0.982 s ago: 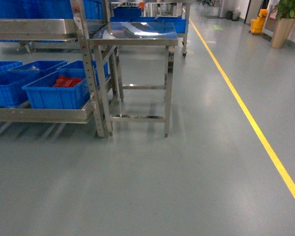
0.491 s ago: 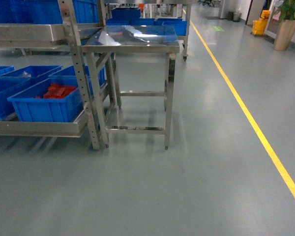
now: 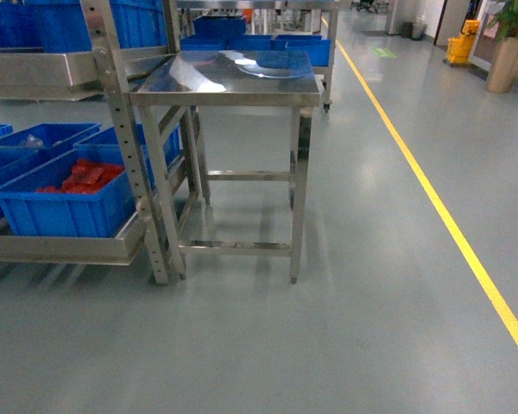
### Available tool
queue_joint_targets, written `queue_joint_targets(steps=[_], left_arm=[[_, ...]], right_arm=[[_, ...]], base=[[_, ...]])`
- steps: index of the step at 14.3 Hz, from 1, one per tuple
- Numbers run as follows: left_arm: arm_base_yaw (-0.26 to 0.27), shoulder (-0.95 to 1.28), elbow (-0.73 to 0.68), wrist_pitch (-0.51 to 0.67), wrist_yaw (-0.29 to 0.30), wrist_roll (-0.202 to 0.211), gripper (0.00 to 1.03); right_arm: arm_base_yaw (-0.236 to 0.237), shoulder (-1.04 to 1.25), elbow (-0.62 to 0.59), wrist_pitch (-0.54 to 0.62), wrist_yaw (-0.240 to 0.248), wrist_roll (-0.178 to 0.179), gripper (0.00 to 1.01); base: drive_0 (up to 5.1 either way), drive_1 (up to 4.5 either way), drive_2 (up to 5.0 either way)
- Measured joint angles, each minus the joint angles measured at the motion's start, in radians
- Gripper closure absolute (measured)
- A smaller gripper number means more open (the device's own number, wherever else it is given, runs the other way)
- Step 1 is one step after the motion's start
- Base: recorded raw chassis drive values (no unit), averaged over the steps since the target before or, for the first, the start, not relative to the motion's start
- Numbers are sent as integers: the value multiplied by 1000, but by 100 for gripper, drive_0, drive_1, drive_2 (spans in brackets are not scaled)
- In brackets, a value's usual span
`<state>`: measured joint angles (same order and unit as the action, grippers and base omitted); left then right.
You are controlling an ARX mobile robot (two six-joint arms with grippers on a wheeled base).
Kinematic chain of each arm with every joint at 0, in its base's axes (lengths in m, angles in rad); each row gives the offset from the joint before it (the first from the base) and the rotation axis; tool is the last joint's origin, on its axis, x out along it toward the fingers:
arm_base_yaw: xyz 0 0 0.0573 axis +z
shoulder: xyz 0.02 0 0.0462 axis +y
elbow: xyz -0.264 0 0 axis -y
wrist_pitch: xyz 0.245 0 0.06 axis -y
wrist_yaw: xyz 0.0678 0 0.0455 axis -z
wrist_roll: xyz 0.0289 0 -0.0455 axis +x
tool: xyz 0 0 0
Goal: Pick blue part to blue bin on bottom shelf
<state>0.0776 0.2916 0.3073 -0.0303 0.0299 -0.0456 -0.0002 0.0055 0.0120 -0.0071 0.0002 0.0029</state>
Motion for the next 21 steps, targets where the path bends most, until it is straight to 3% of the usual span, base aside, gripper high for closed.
queue_joint_targets(steps=[21], left_arm=[[0,0,0,-6,0,0,60]], right_arm=[[0,0,0,1,0,0,3]], base=[[-2,400,-404]])
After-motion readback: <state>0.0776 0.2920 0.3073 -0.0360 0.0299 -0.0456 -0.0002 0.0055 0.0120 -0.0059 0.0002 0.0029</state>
